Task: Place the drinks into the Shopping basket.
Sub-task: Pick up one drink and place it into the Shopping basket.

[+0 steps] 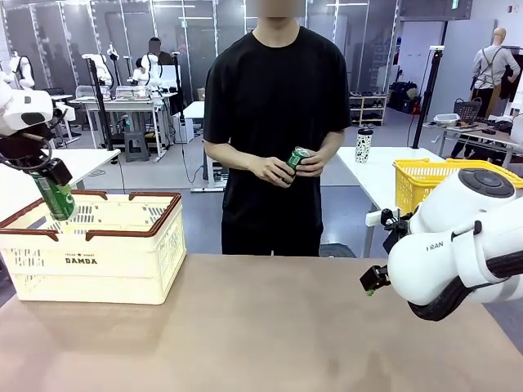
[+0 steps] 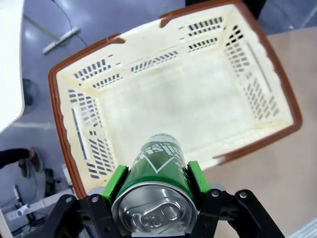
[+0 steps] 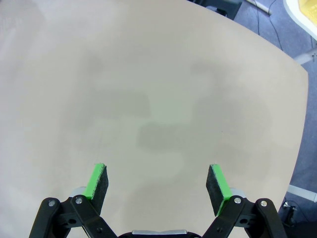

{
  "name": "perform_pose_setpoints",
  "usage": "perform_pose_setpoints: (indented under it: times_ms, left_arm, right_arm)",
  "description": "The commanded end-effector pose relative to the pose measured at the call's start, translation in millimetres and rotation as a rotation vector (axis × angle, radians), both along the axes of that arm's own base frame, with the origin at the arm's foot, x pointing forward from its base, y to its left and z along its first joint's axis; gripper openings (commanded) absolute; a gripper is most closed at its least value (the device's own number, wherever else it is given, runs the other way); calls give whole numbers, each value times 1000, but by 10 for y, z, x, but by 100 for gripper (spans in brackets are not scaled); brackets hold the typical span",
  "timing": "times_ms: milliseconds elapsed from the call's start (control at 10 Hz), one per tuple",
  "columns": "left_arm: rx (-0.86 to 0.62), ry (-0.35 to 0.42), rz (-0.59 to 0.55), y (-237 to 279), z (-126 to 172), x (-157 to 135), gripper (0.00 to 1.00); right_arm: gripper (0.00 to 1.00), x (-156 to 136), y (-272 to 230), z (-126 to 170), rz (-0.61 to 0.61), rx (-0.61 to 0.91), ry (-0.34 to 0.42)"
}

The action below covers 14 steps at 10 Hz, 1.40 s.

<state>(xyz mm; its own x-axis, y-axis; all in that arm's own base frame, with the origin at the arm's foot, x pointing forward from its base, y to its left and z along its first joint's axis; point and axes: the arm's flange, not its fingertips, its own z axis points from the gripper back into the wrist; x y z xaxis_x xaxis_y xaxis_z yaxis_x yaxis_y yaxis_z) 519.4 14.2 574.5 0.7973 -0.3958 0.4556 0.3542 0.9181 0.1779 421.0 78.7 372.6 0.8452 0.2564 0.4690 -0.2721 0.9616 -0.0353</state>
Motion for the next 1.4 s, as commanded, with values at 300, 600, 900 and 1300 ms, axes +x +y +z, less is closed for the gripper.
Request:
perform_pose_setpoints:
  times_ms: [300, 600, 900, 1300]
  left_arm:
    - [-118, 52, 46, 280, -163, 596, 60]
    - [-102, 97, 100, 390, -360, 808, 60]
    - [-146, 122, 104, 434, -595, 960, 60]
    - [-133, 158, 132, 446, -911, 1063, 60]
  right_arm:
    - [100, -1, -11, 0, 4, 0, -1]
    - [100, -1, -11, 0, 4, 0, -1]
    - [100, -1, -11, 0, 4, 0, -1]
    - [100, -1, -11, 0, 4, 0, -1]
